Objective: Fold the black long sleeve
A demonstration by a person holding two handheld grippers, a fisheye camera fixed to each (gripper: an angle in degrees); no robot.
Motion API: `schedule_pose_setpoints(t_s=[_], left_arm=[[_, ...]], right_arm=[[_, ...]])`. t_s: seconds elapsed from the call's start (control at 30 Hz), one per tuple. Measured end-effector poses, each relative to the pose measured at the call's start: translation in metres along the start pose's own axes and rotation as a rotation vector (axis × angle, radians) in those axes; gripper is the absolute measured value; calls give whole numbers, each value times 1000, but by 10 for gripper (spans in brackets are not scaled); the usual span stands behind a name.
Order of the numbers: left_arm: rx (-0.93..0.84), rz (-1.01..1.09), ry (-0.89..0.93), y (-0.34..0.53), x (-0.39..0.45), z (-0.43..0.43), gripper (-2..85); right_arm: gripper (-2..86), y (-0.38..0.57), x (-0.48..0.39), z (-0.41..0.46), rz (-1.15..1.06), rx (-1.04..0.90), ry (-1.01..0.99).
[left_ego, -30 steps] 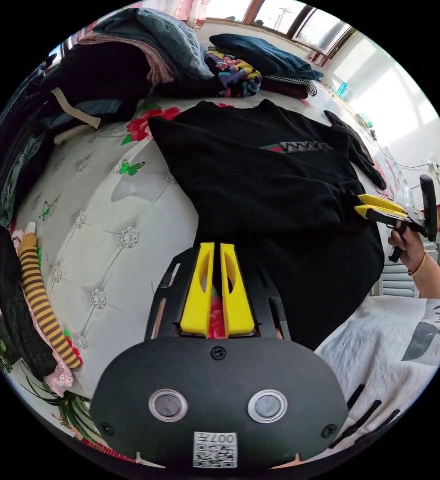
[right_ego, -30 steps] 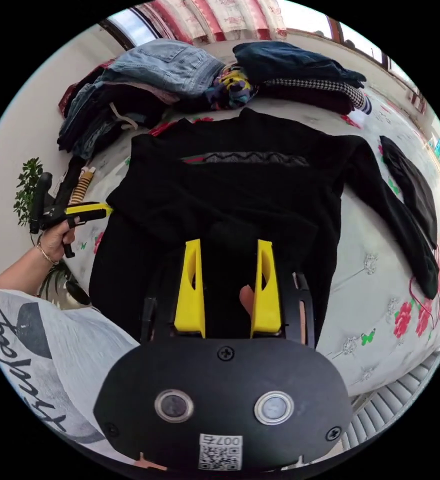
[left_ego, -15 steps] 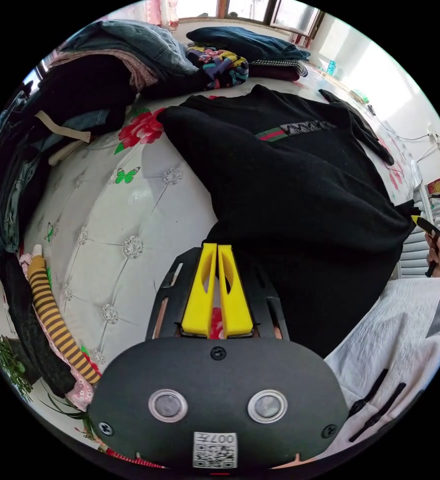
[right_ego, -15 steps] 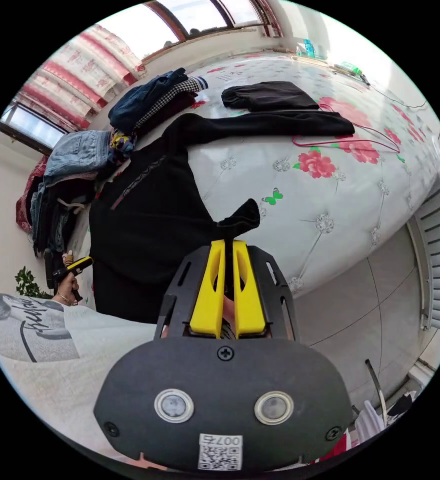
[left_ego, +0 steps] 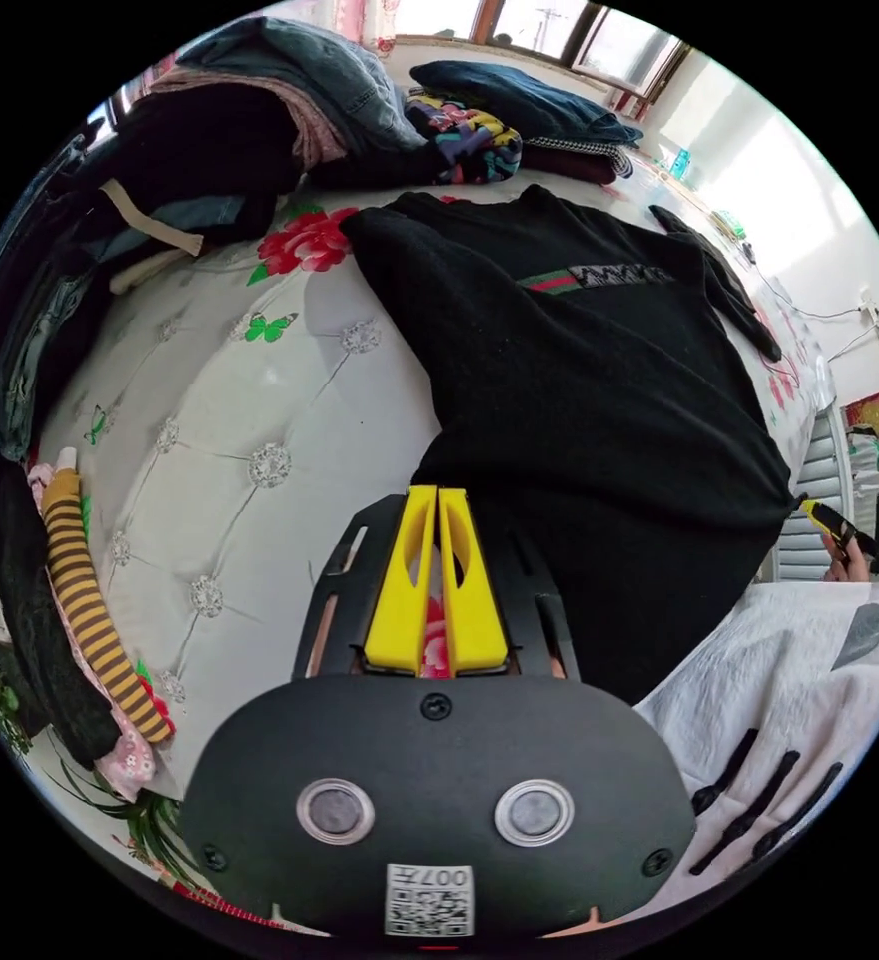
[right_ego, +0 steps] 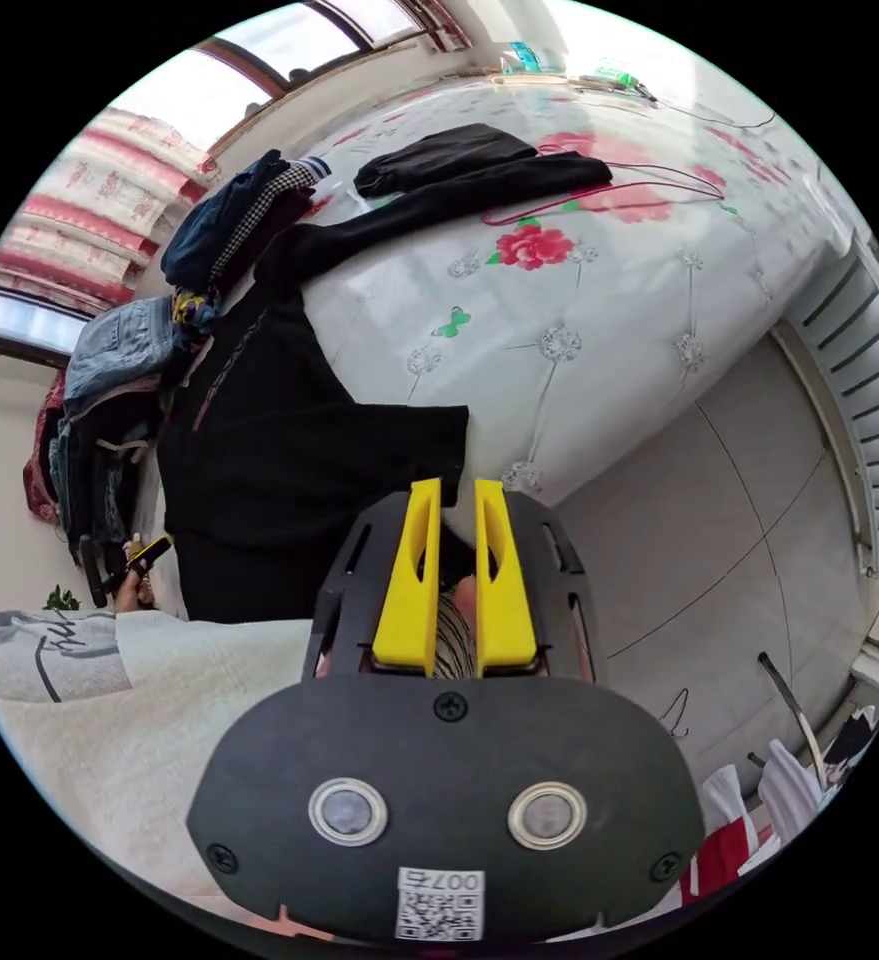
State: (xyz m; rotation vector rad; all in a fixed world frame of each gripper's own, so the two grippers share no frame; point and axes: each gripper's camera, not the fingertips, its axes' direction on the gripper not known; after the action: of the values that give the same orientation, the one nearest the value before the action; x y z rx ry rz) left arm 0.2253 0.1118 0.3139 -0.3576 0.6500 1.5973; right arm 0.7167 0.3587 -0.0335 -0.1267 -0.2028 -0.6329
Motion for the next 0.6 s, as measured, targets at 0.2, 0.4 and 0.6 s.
schedule_pose_setpoints(t_s=[0.2,0.4,0.6], left_arm=[[10,-111,53,15,-21,-13,-10],[-47,-85,5,1,-13,-16,-10],[-59,-117,56,-25,-2,-15,-10]], right_arm=[[60,-76,-15,-17,-45,164,-73],[76,-193,-31,-2,-171,201,66],[77,-284,-45,57,-292,56,245]])
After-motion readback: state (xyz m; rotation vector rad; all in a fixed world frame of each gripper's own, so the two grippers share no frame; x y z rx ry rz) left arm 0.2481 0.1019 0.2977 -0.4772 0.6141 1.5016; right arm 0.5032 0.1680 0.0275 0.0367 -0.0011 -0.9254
